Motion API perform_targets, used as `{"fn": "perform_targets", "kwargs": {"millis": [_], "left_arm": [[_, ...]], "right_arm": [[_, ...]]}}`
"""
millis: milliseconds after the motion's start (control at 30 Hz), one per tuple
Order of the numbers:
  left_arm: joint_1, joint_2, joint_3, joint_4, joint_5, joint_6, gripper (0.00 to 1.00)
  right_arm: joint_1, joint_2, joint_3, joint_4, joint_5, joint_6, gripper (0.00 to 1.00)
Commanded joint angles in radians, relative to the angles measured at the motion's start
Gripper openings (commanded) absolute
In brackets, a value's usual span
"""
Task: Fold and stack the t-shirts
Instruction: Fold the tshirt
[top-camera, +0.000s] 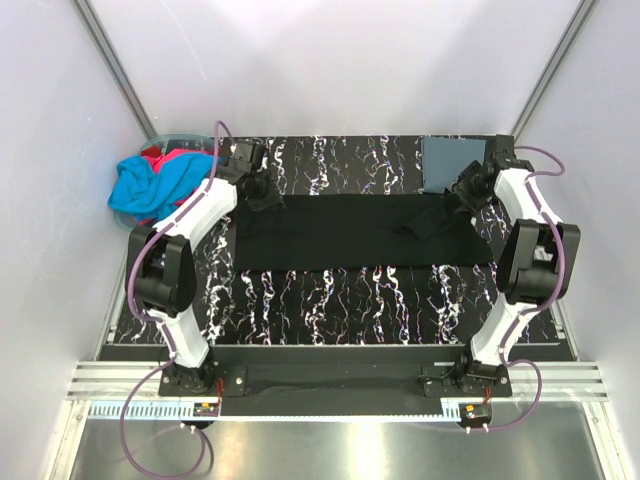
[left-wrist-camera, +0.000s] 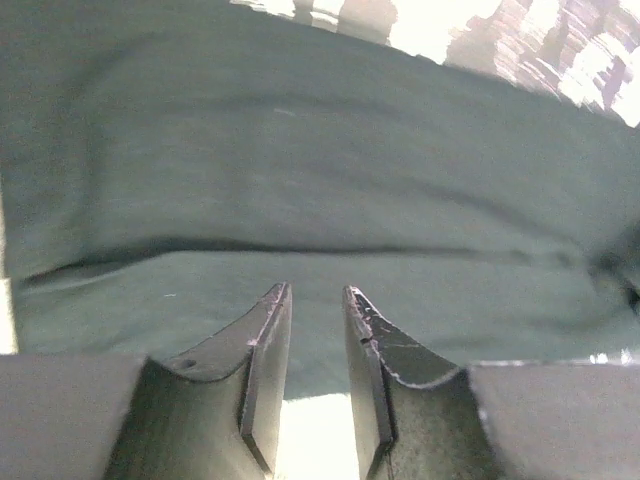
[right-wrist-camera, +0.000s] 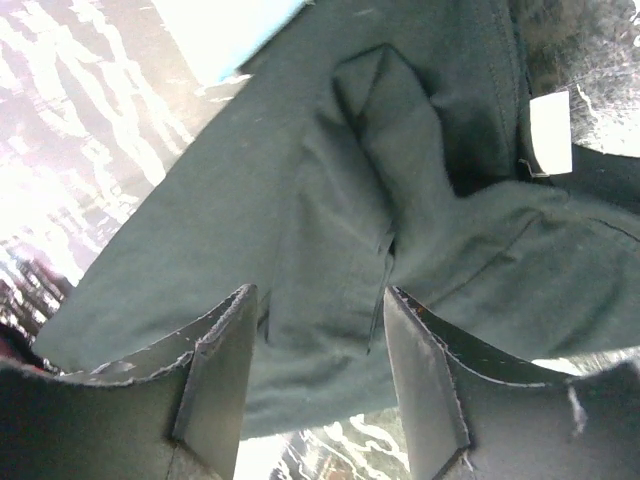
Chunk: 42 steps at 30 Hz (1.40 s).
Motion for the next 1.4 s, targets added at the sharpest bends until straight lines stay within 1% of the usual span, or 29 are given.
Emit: {"fn": "perform_targets", "kwargs": {"millis": [0,67,100,167,200,233,300,367,467,600,733,867,967,1033,1100,1133,1167,1367], "left_arm": [[-0.002,-0.087,0.045,0.090,0.274,0.147,0.33],[-0.002,-0.089,0.062,0.096,0.342,0.158,0.34],[-0.005,-0.089,0.063,0.104,0.403,0.161,0.34],[-0.006,-0.077,0.054,0.127,0.458,0.155,0.35],[-0.006,-0.071,0.050,0.134,0.500,0.155,0.35],[-0.006,-0.067,0.042,0.142,0.512,0.155,0.35],[-0.006,-0.066,0.013,0.163,0.534,0.148,0.35],[-0.006,-0.084,-0.019,0.180,0.531,0.145,0.36],[-0.006,-0.107,-0.070,0.209,0.525,0.132,0.36],[-0.006,-0.116,-0.091,0.222,0.517,0.132,0.38],[-0.006,-0.110,-0.113,0.243,0.522,0.121,0.38],[-0.008,-0.107,-0.114,0.248,0.542,0.113,0.38],[-0.008,-0.116,-0.116,0.249,0.529,0.116,0.38],[-0.008,-0.115,-0.119,0.249,0.525,0.115,0.38],[-0.006,-0.110,-0.119,0.248,0.528,0.112,0.38],[-0.006,-0.109,-0.118,0.248,0.528,0.109,0.38],[-0.006,-0.104,-0.117,0.249,0.534,0.109,0.38],[-0.006,-0.104,-0.119,0.248,0.529,0.110,0.39]], "right_arm": [[0.010,-0.107,-0.036,0.001,-0.042,-0.051,0.61],[0.022,-0.125,-0.080,0.011,-0.062,-0.047,0.61],[0.027,-0.133,-0.135,0.018,-0.073,-0.036,0.61],[0.041,-0.162,-0.198,0.090,-0.115,0.010,0.60],[0.045,-0.171,-0.255,0.118,-0.122,0.030,0.60],[0.050,-0.177,-0.278,0.155,-0.129,0.050,0.58],[0.052,-0.187,-0.341,0.201,-0.146,0.113,0.56],[0.056,-0.194,-0.384,0.283,-0.172,0.186,0.53],[0.062,-0.191,-0.448,0.354,-0.166,0.257,0.49],[0.064,-0.191,-0.508,0.418,-0.139,0.300,0.47],[0.064,-0.194,-0.545,0.468,-0.145,0.349,0.45],[0.064,-0.187,-0.545,0.475,-0.145,0.360,0.38],[0.064,-0.190,-0.541,0.475,-0.152,0.367,0.32],[0.067,-0.199,-0.541,0.479,-0.154,0.374,0.26],[0.068,-0.207,-0.538,0.479,-0.148,0.374,0.17],[0.070,-0.213,-0.538,0.477,-0.146,0.374,0.04],[0.072,-0.214,-0.538,0.477,-0.146,0.375,0.00],[0.093,-0.254,-0.554,0.479,-0.156,0.410,0.00]]}}
